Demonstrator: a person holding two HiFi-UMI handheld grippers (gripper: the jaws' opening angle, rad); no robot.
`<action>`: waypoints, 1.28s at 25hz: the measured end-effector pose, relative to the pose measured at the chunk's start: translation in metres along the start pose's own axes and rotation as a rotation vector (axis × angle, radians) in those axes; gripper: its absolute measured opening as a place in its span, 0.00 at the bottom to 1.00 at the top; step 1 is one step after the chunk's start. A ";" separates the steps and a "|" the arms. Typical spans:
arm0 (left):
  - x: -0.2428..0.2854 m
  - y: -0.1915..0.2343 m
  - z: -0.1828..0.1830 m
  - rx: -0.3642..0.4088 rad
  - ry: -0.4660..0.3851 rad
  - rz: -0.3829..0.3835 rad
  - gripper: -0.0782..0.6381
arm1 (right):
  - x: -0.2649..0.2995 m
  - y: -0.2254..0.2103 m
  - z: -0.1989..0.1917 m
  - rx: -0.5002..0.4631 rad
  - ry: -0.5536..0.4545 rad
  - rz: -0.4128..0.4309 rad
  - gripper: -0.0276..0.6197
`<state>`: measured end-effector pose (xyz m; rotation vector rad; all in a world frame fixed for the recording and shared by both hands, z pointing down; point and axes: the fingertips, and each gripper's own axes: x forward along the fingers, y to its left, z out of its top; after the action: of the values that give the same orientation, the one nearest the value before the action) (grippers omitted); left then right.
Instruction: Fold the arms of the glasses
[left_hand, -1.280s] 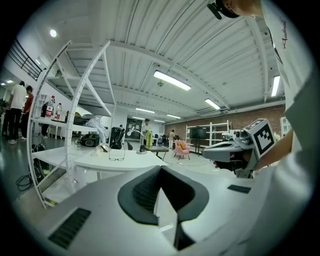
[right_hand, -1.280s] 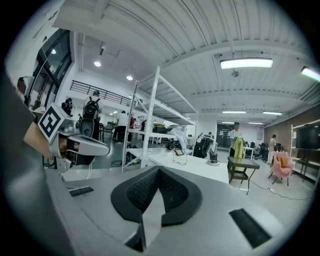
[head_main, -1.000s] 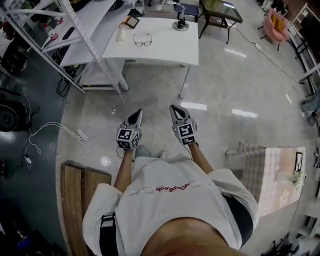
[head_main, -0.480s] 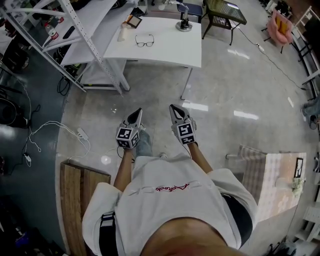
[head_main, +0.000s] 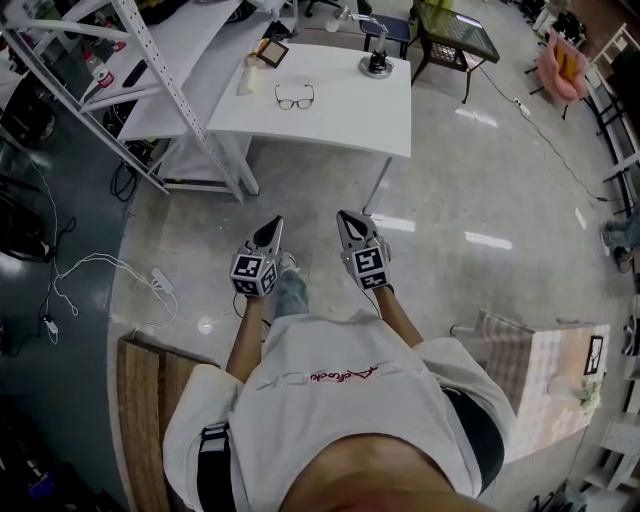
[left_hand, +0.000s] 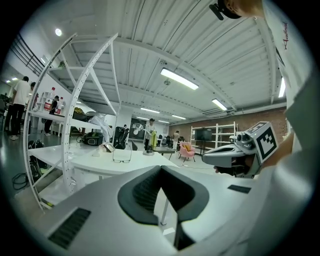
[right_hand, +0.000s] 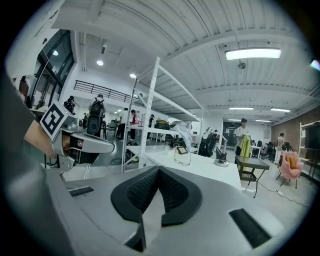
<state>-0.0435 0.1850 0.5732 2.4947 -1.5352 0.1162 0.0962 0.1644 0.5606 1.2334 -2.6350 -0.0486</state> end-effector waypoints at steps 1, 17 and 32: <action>0.007 0.006 0.004 0.000 -0.003 -0.005 0.14 | 0.009 -0.004 0.002 -0.003 0.000 -0.001 0.07; 0.108 0.125 0.055 -0.001 0.003 -0.058 0.14 | 0.165 -0.052 0.038 0.008 0.032 -0.027 0.07; 0.193 0.223 0.076 0.017 0.019 -0.120 0.14 | 0.283 -0.094 0.055 0.016 0.041 -0.101 0.07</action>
<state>-0.1578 -0.0974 0.5635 2.5832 -1.3794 0.1341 -0.0203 -0.1151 0.5497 1.3569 -2.5419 -0.0188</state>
